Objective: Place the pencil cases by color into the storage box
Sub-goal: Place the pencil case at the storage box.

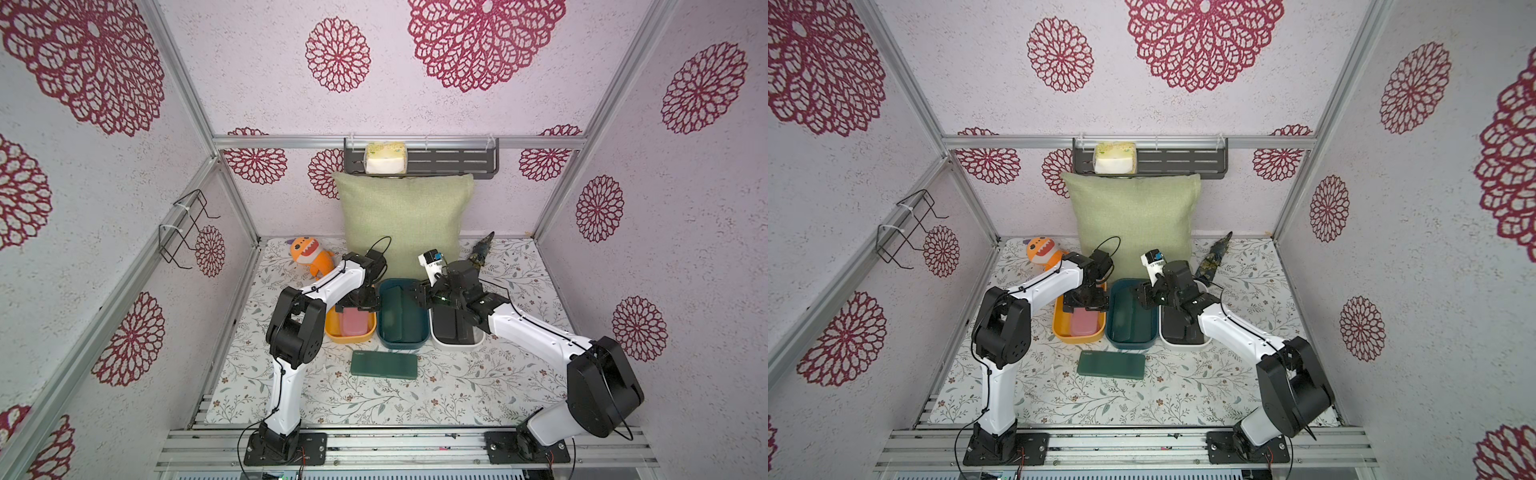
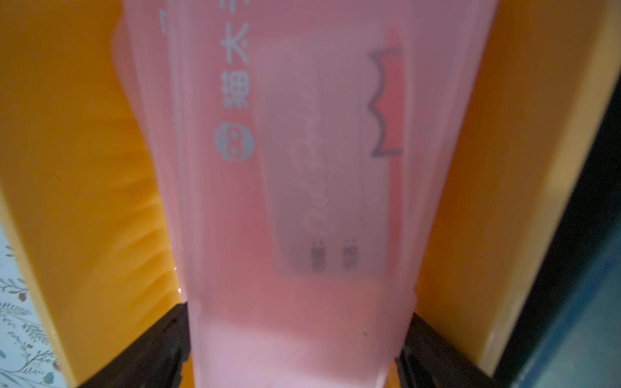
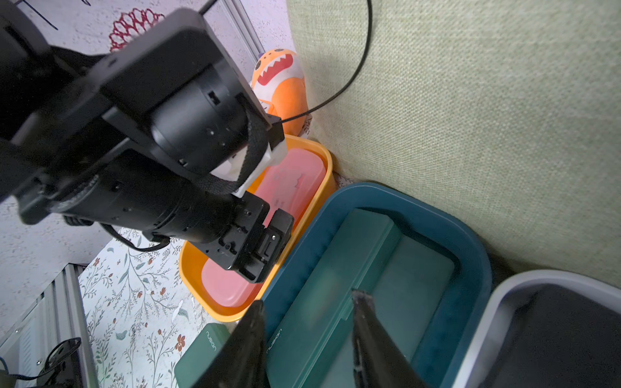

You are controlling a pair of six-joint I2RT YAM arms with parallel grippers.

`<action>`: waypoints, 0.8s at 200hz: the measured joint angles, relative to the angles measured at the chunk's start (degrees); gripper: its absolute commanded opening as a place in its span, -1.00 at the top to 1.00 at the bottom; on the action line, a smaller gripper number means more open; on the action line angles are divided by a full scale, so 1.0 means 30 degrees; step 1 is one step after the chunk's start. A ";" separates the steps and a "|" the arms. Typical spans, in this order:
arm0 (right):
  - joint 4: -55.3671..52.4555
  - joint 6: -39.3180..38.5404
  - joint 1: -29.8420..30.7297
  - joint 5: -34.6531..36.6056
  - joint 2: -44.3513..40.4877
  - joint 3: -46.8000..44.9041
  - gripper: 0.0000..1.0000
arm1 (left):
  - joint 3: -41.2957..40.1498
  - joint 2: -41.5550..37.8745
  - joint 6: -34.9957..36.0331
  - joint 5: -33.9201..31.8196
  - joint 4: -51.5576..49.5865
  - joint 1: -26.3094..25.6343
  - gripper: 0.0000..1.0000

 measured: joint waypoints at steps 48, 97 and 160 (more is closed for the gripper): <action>0.0000 0.0000 0.0000 -0.0007 0.0000 0.0000 0.10 | 0.0036 0.0015 -0.0036 0.0015 -0.0080 0.0000 -0.95; -0.0015 -0.0015 0.0000 -0.0007 0.0000 0.0000 0.03 | 0.0576 -0.0189 -0.0102 -0.0510 -0.0372 -0.0248 -0.95; -0.1239 -0.0794 0.0000 -0.0087 -0.0517 0.0000 -0.06 | 0.0517 -0.4430 -0.0168 -0.1807 -0.0117 -0.0867 -0.95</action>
